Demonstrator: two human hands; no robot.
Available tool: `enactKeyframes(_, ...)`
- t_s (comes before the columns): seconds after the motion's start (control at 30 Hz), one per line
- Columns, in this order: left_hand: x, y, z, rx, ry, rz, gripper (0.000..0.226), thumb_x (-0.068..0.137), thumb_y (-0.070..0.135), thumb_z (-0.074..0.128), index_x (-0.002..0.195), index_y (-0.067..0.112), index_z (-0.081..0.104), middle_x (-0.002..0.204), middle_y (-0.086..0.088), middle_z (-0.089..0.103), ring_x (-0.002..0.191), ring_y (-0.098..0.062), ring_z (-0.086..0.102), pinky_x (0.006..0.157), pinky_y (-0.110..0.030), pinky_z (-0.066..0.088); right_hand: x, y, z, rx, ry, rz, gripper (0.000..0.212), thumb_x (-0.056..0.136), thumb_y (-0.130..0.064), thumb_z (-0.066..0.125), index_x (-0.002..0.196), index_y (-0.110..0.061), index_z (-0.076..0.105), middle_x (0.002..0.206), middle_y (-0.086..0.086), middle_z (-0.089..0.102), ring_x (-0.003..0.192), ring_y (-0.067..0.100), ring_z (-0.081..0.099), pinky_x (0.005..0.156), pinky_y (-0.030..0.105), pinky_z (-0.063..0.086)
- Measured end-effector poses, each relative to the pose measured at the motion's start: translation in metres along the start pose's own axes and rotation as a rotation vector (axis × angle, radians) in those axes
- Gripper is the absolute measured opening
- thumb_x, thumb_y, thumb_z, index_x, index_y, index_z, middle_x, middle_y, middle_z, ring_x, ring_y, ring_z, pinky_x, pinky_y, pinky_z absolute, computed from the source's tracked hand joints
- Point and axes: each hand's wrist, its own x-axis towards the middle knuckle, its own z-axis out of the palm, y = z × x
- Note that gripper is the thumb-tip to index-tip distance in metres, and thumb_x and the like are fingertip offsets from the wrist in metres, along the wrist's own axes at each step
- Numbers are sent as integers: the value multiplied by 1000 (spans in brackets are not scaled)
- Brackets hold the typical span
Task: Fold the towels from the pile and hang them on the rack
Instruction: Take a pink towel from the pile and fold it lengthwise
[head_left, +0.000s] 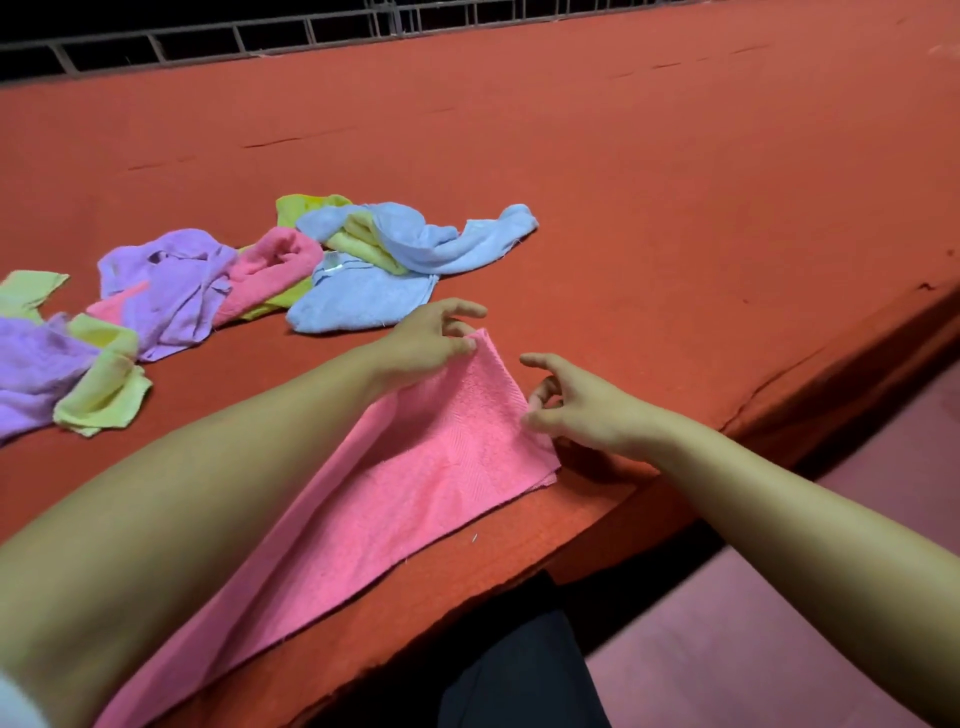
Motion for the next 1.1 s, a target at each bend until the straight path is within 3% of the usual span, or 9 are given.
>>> enactKeyframes(0.13,-6,4,4,-6,-72,-37,34,90,4,63,120,20,61,89,-2,70,80,-10,63,82,-27,49,-14,6,11,8,27,57,93,80,-8,77,153,-22,21,91,-3,65,73,8,64,76,32,55)
enactKeyframes(0.3,-14,7,11,-7,-72,6,34,90,15,70,121,16,58,81,1,64,69,-12,58,64,-24,49,-23,9,14,53,90,131,94,81,-9,76,154,-25,19,113,-1,63,90,14,67,80,30,56)
enactKeyframes(0.4,-14,5,11,269,-86,35,46,83,35,77,124,25,58,104,10,65,92,-9,62,81,-26,49,-27,12,12,-70,130,148,102,76,-19,82,154,-32,18,128,-2,58,110,14,60,99,34,49)
enactKeyframes(0.47,-17,6,13,361,-203,-4,66,73,46,82,131,28,53,119,10,63,108,-7,58,90,-24,47,-28,13,12,-44,141,157,102,74,-17,83,153,-32,21,119,-6,59,104,14,61,98,34,50)
enactKeyframes(0.63,-22,1,16,484,-429,-31,95,60,39,92,141,29,44,131,12,54,120,-6,49,102,-24,38,-31,15,11,41,198,175,96,74,-11,83,151,-29,28,109,-4,61,87,14,65,87,33,56)
enactKeyframes(0.77,-21,-9,13,511,-309,83,68,67,27,89,126,36,55,113,16,62,107,-1,58,92,-18,44,-34,14,10,95,177,198,92,75,-7,82,150,-24,31,105,1,67,87,18,69,86,34,57)
enactKeyframes(0.93,-16,-11,7,550,-155,190,27,90,30,69,116,32,63,90,17,70,81,8,64,81,-22,53,-39,8,8,80,112,222,89,77,-7,81,150,-16,30,77,-3,70,70,11,69,75,26,55)
enactKeyframes(1.03,-10,-10,10,585,-92,228,18,97,24,59,114,28,64,72,15,68,67,5,62,69,-17,44,-39,6,7,79,83,236,86,77,-7,80,148,-12,33,66,-5,68,65,12,67,70,26,54)
enactKeyframes(1.1,-8,-7,11,489,-62,203,18,98,26,57,115,27,63,76,11,68,73,-3,65,71,-20,45,-38,5,5,124,76,253,80,80,-4,78,147,-12,35,64,-3,66,63,15,65,69,31,57)
